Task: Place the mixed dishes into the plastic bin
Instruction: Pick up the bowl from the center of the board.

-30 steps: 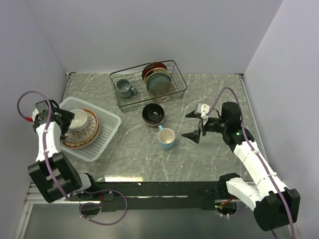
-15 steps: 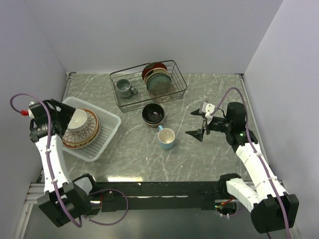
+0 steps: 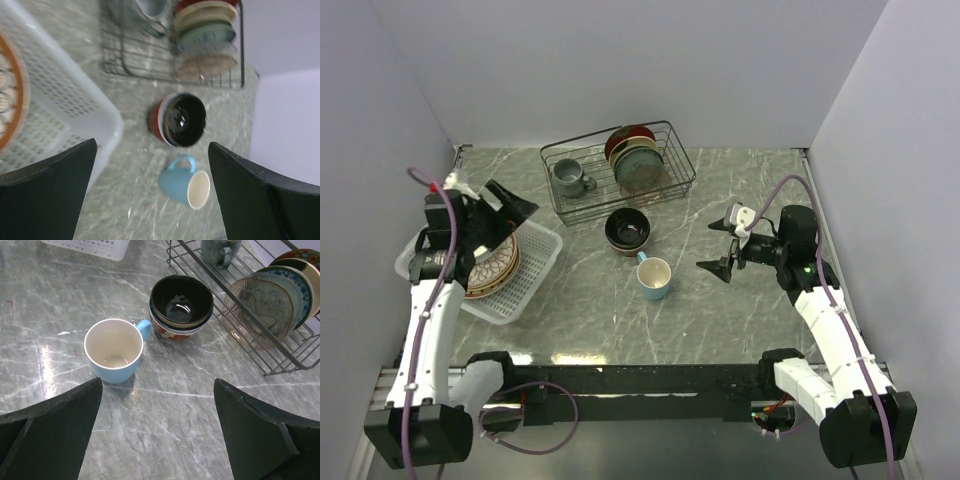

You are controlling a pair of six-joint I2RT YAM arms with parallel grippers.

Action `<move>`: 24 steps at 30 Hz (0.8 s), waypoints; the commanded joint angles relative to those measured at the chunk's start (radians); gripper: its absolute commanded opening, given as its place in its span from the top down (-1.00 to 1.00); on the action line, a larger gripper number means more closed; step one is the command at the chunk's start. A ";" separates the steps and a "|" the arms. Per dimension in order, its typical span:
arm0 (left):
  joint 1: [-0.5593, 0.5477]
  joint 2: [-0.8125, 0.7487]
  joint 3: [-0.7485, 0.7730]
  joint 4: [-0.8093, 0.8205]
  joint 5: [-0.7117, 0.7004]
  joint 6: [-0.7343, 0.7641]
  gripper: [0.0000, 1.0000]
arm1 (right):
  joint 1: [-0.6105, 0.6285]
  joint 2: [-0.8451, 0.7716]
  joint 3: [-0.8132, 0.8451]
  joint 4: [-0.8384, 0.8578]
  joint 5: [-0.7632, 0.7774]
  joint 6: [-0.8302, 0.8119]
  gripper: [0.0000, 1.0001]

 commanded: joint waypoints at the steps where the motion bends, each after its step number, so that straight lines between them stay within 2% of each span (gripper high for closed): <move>1: -0.136 0.026 0.011 0.075 0.021 0.004 -0.99 | -0.010 -0.004 -0.001 -0.010 -0.010 -0.032 -1.00; 6: -0.265 0.080 0.010 0.106 0.016 0.004 -0.99 | -0.012 -0.001 0.004 -0.030 -0.009 -0.055 -1.00; 10: -0.353 0.106 -0.015 0.199 0.061 0.012 -0.99 | -0.012 0.002 0.008 -0.043 -0.007 -0.067 -1.00; 15: -0.476 0.181 0.000 0.248 0.018 0.013 -0.99 | -0.018 -0.005 0.005 -0.044 -0.003 -0.075 -0.99; 24: -0.595 0.327 0.051 0.276 -0.063 0.042 -0.99 | -0.018 -0.005 0.007 -0.064 -0.004 -0.100 -1.00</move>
